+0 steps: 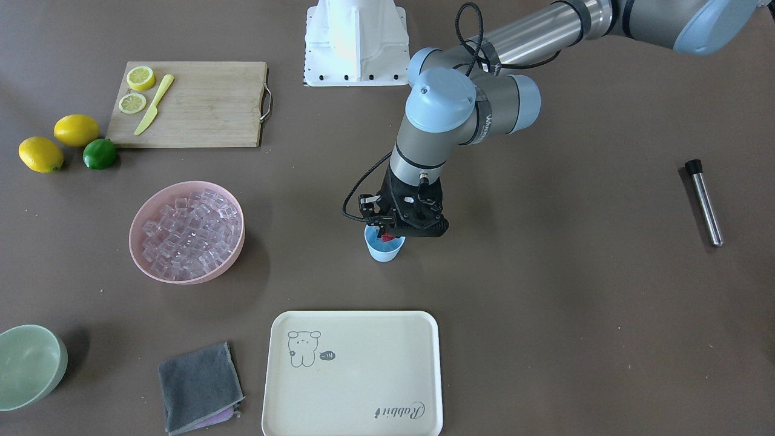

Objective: Mash ice and strawberries in cup
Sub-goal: 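Lower the strawberry into the cup and open the left gripper, then withdraw the left arm from the cup toward the table edge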

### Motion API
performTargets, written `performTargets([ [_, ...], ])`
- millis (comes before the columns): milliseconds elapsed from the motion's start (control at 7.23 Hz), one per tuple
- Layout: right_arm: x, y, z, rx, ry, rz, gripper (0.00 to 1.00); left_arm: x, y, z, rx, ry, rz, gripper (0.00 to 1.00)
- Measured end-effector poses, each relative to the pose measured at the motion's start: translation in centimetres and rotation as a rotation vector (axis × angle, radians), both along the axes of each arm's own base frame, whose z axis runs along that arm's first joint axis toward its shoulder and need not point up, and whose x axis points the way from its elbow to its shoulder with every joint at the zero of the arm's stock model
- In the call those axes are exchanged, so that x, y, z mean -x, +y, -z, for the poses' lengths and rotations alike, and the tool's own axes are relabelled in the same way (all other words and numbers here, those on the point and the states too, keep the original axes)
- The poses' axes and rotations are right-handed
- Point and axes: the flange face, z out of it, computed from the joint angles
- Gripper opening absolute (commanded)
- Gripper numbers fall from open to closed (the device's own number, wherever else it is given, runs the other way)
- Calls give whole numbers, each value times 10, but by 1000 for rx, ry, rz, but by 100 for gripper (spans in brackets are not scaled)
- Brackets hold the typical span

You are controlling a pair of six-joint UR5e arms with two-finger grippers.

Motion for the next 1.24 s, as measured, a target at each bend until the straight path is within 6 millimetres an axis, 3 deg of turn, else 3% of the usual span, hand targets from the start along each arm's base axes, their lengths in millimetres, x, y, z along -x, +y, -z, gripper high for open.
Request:
performTargets([
  [138, 0, 0, -1, 1, 0, 0, 77, -1, 1, 0, 0, 1, -1, 90],
  [415, 0, 1, -1, 0, -1, 0, 77, 5, 0, 5, -6, 11, 4, 90],
  [553, 0, 1, 0, 0, -1, 0, 77, 22, -7, 5, -7, 18, 21, 90],
  [691, 0, 1, -1, 1, -1, 1, 77, 53, -20, -8, 9, 23, 41, 90],
  [830, 0, 1, -1, 1, 0, 1, 77, 99, -37, -36, 46, 28, 54, 90],
  [968, 0, 0, 0, -2, 0, 0, 77, 156, -57, -73, 74, 25, 57, 90],
  [1245, 2, -2, 3, -7, 0, 2, 77, 284, -92, -173, 88, -24, 62, 90],
])
